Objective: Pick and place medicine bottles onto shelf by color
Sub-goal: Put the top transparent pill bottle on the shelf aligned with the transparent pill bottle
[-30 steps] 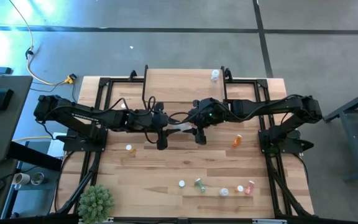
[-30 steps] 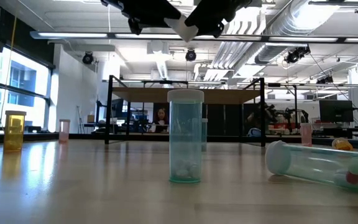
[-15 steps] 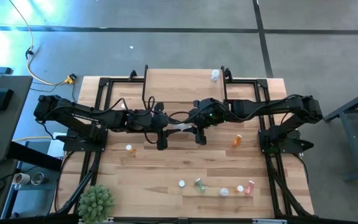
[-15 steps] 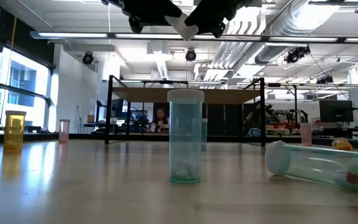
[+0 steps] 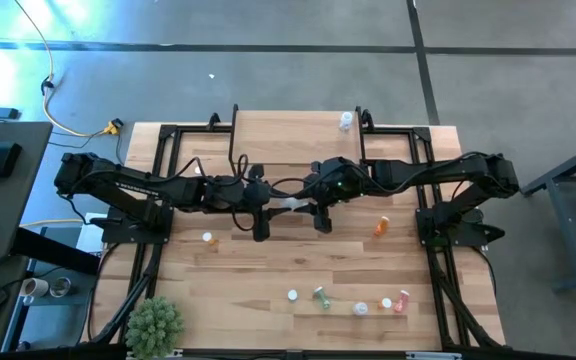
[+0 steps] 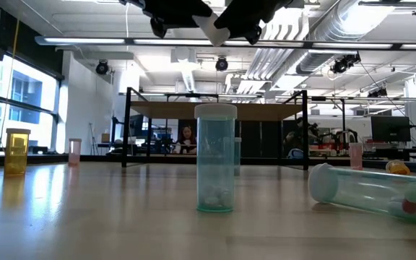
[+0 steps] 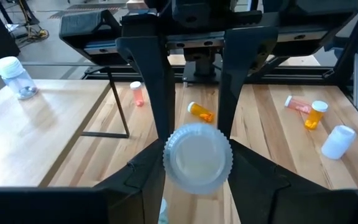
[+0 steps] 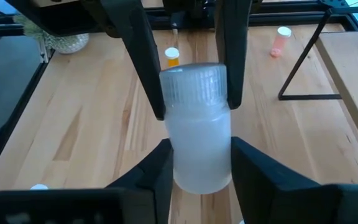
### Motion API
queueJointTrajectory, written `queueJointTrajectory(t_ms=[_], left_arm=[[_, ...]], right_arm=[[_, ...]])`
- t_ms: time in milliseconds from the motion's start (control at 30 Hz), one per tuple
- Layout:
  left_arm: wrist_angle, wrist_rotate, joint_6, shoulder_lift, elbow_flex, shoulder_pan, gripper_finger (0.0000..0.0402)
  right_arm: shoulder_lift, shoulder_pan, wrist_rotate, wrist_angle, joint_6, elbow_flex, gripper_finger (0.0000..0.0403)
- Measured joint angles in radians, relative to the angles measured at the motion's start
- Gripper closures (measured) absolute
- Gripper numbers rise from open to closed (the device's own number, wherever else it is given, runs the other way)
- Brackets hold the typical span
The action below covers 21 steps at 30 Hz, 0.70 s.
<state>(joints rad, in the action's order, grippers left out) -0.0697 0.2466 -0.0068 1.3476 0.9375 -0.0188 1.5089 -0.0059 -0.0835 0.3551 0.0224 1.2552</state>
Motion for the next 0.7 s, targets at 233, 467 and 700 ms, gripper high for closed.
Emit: queueJointTrajectory(t_ms=[233, 467, 700], left_arm=[[-0.019, 0.007, 0.003, -0.001, 0.004, -0.001, 0.0223], [-0.006, 0.006, 0.003, -0.009, 0.003, -0.001, 0.0185], [0.017, 0.021, 0.012, -0.087, 0.003, -0.001, 0.017]], right_arm=[[0.002, 0.0, 0.017, -0.013, 0.012, 0.0, 0.0292], [0.002, 0.0, 0.021, -0.012, 0.007, 0.0, 0.0294], [-0.043, 0.0, 0.035, -0.008, -0.019, 0.0, 0.0294]])
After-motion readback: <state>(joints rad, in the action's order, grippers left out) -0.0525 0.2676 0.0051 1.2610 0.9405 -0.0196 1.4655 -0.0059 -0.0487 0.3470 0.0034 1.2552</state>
